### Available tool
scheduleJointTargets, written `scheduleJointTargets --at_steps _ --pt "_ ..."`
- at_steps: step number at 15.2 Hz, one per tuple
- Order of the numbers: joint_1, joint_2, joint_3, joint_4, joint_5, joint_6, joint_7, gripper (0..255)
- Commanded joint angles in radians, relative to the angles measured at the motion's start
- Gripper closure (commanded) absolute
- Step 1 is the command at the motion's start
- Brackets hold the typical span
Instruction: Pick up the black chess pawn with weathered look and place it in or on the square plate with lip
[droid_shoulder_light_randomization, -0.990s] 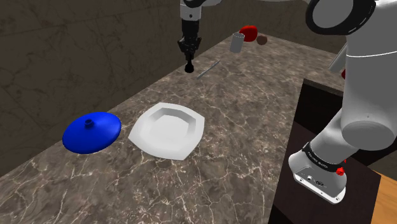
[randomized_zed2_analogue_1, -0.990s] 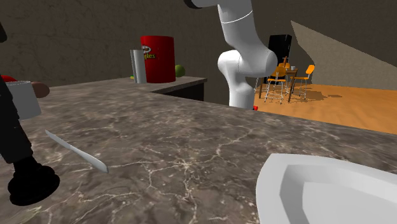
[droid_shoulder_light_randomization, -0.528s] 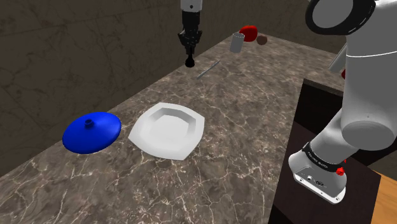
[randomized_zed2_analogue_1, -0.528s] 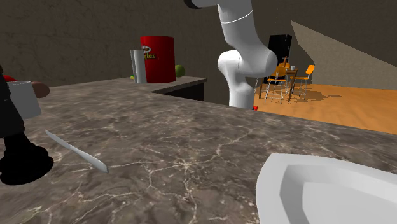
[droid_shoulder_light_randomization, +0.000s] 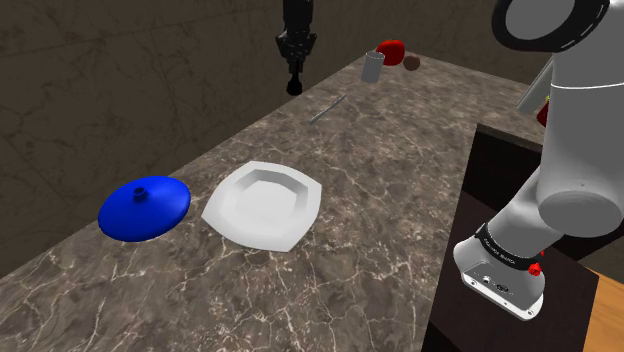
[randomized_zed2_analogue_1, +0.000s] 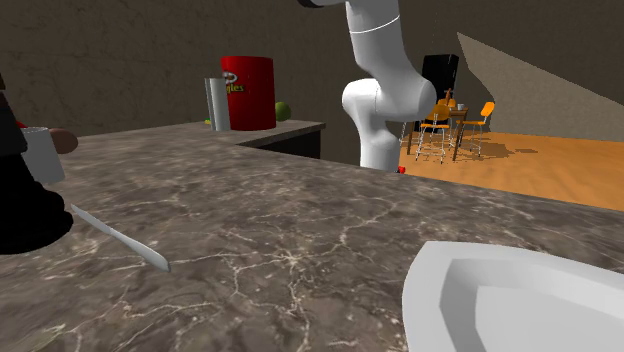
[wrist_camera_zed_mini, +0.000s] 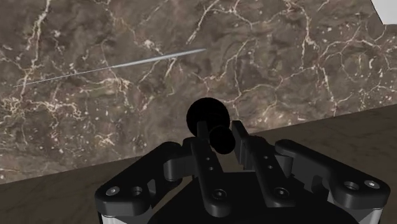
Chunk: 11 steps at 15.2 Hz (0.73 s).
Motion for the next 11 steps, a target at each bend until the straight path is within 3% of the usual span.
scheduleJointTargets --at_steps 1,11 --pt "0.02 -0.067 0.01 -0.101 0.004 0.045 0.031 255" --pt "0.129 -0.266 0.078 -0.38 0.02 0.135 0.21 255"
